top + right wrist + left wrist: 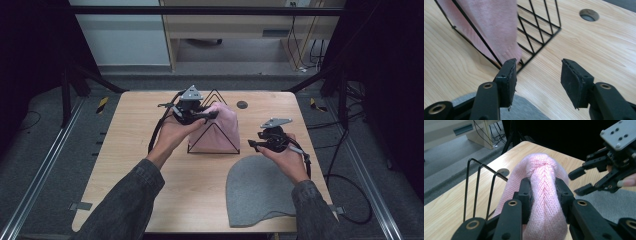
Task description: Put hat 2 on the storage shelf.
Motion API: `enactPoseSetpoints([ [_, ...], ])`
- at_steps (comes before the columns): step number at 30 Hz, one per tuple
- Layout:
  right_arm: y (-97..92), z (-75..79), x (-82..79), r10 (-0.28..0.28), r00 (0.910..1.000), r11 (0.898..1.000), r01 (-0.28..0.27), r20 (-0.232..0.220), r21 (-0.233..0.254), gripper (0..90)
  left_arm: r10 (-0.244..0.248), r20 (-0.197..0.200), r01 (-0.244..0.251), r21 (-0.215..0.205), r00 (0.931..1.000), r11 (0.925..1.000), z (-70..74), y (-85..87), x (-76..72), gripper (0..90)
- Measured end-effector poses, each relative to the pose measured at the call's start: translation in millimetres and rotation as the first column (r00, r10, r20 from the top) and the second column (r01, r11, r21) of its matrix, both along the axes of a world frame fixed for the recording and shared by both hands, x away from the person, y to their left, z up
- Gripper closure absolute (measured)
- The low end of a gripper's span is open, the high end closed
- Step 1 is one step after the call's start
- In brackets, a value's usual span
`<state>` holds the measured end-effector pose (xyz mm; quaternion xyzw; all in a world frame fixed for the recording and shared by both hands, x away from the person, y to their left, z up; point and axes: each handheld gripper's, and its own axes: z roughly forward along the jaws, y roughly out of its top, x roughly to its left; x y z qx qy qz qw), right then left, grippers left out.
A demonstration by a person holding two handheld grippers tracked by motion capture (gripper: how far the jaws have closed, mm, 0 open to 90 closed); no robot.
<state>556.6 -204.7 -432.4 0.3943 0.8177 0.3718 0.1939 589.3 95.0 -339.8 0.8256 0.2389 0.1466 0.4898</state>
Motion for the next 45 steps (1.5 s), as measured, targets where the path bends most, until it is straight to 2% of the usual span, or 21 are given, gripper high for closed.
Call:
enactPoseSetpoints([
  [11,-24.0,-1.5,-5.0,-0.054,0.9985,0.999,0.054,-0.012,-0.006,43.9,0.004,-0.024,-0.004,0.008,0.9997,1.0,-7.1,3.2,-3.2,67.3],
  [12,-26.2,-2.0,-5.2,-0.058,0.9983,0.998,0.058,-0.009,-0.008,43.6,0.007,-0.031,-0.007,0.001,0.9995,1.0,-7.4,3.7,-3.2,65.5],
  [13,-28.8,-2.1,-6.4,-0.064,0.9979,0.998,0.064,-0.012,-0.006,42.6,0.013,-0.036,-0.013,-0.006,0.9993,0.9999,-7.5,4.2,-3.4,58.9],
  [14,-28.8,-2.1,-6.4,-0.064,0.9979,0.998,0.064,-0.012,-0.006,42.6,0.019,-0.039,-0.02,-0.005,0.999,0.9998,-7.3,4.7,-3.7,58.9],
  [18,-33.0,-1.4,-8.8,-0.073,0.9972,0.997,0.073,-0.014,-0.01,40.3,0.033,-0.027,-0.034,-0.037,0.9991,0.9987,-2.3,9.9,-7.0,46.7],
  [24,-36.8,-1.3,-12.2,-0.074,0.9967,0.997,0.073,-0.032,-0.028,34.8,0.041,-0.003,-0.041,-0.033,0.9992,0.9986,5.6,16.2,-15.0,32.5],
  [25,-36.8,-1.3,-12.2,-0.074,0.9967,0.997,0.073,-0.032,-0.028,34.8,0.042,0.0,-0.042,-0.032,0.9991,0.9986,6.4,17.0,-16.7,32.5],
  [29,-40.1,-3.5,-13.6,-0.064,0.9956,0.997,0.062,-0.068,-0.037,30.2,0.038,0.0,-0.038,-0.004,0.9993,0.9993,7.5,24.2,-26.4,22.2],
  [31,-41.0,-5.3,-14.8,-0.054,0.9937,0.998,0.051,-0.098,-0.034,32.5,0.041,-0.007,-0.041,0.004,0.9991,0.9992,5.7,28.2,-31.3,16.3],
  [35,-41.1,-8.3,-16.3,-0.034,0.9922,0.998,0.027,-0.12,-0.06,36.9,0.038,0.001,-0.038,0.024,0.9993,0.999,-0.3,41.0,-45.0,13.5],
  [41,-42.3,-16.9,-17.9,-0.027,0.986,0.996,0.012,-0.165,-0.093,42.7,0.046,-0.043,-0.043,0.069,0.998,0.9967,-15.6,57.9,-58.4,10.5],
  [45,-43.6,-23.3,-18.7,-0.032,0.9803,0.994,0.011,-0.195,-0.106,45.4,0.05,-0.075,-0.042,0.101,0.9959,0.994,-32.4,67.4,-66.9,10.4],
])
